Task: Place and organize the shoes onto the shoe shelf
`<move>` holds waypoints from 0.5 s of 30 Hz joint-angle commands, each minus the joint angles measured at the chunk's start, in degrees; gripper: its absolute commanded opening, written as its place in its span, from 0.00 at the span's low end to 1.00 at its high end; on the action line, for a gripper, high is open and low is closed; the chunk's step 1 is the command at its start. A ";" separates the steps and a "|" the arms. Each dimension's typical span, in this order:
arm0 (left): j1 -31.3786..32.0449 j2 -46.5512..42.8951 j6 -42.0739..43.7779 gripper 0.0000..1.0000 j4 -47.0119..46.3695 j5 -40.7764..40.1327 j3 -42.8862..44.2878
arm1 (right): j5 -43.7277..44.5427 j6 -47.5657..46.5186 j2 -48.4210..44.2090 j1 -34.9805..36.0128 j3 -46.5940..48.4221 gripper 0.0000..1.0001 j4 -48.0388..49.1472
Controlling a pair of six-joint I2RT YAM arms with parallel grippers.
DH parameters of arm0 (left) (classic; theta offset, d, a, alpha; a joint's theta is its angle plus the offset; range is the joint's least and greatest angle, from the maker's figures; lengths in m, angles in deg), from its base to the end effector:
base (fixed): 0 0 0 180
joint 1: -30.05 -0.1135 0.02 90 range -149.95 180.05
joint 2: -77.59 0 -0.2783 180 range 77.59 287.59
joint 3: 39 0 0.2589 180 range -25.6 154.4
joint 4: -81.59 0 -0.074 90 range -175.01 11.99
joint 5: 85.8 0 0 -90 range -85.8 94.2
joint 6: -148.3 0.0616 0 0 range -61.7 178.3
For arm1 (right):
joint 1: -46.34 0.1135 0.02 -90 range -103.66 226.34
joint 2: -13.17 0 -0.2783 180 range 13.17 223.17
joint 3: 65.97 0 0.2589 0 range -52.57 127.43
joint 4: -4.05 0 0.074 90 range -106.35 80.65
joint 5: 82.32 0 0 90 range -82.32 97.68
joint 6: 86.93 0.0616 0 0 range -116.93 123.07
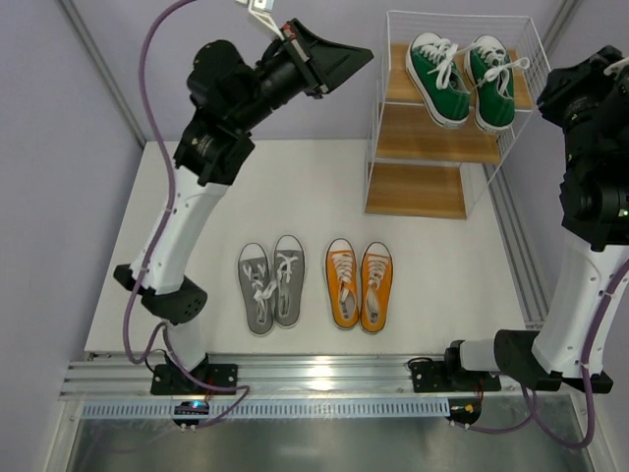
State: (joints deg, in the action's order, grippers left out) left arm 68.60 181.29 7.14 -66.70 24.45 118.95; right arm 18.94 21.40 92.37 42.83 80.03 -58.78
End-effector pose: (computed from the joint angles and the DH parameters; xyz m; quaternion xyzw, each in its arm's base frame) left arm 0.2674 -0.2403 0.6445 0.0853 0.5594 -0.6466 0.5115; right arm 0.2028 -0.0245 0.6341 0.1990 0.6530 0.0275 0.7302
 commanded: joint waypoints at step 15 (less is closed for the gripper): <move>11.28 14.60 0.68 0.00 -10.22 -24.62 -1.29 | 6.04 2.68 -7.92 -0.18 -15.26 0.04 3.64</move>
State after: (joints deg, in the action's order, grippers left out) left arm 78.74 200.44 4.65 -71.95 9.79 117.07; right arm 24.69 23.21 86.36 42.83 65.28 -57.45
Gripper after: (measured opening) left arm 0.003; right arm 0.040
